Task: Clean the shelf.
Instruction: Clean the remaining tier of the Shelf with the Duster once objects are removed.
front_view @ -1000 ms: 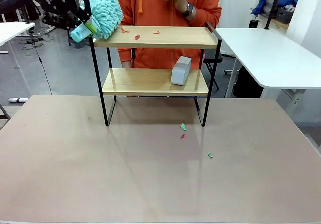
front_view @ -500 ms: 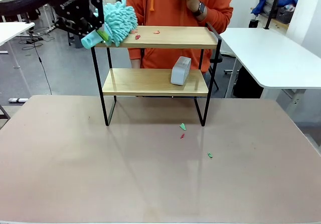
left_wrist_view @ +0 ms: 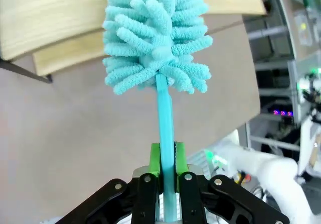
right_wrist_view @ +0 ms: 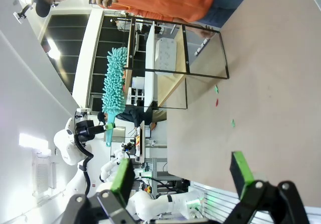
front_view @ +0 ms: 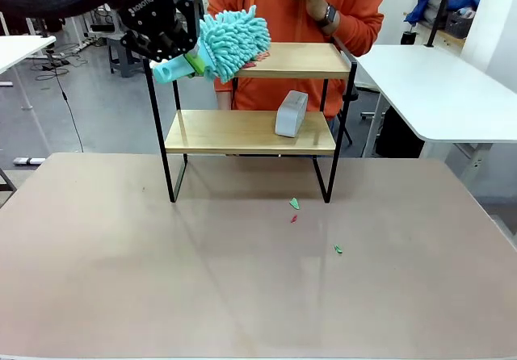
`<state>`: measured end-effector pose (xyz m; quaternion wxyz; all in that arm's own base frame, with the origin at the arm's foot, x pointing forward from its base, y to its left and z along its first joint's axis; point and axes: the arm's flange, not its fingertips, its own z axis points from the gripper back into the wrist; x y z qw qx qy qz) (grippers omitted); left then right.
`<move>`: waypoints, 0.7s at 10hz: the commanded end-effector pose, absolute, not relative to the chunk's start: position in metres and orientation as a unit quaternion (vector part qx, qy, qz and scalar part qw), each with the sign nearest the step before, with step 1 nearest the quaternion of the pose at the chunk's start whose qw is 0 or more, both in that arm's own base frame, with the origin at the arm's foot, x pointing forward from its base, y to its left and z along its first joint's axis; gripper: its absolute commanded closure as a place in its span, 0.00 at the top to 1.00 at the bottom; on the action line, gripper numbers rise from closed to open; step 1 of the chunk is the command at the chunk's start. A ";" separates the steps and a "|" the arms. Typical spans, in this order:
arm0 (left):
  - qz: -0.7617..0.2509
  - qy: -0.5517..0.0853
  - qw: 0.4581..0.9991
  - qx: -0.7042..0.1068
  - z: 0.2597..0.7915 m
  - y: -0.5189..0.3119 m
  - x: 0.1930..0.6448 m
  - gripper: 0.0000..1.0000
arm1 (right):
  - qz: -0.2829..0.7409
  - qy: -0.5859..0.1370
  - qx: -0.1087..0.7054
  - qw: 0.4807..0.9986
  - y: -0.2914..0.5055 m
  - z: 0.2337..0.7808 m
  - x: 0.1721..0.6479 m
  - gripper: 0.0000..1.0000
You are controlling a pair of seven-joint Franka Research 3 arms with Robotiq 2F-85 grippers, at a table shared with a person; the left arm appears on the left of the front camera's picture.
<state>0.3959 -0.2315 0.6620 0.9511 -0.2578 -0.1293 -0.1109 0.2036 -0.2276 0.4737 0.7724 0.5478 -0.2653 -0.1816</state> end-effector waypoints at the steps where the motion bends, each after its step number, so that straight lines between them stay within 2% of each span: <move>1: -0.165 -0.045 0.941 -0.292 0.672 -0.222 0.396 0.12 | -0.172 -0.278 0.551 0.768 -0.228 0.474 0.205 1.00; 2: -0.208 0.021 0.927 -0.312 0.678 -0.216 0.390 0.12 | -0.172 -0.278 0.551 0.768 -0.228 0.474 0.205 1.00; 4: -0.327 0.200 0.860 -0.338 0.687 -0.197 0.363 0.12 | -0.172 -0.278 0.551 0.768 -0.228 0.474 0.205 1.00; 5: -0.361 0.226 0.840 -0.336 0.690 -0.186 0.349 0.12 | -0.172 -0.278 0.551 0.768 -0.228 0.474 0.205 1.00; 7: -0.365 0.203 0.838 -0.351 0.698 -0.173 0.341 0.12 | -0.172 -0.278 0.551 0.768 -0.228 0.474 0.205 1.00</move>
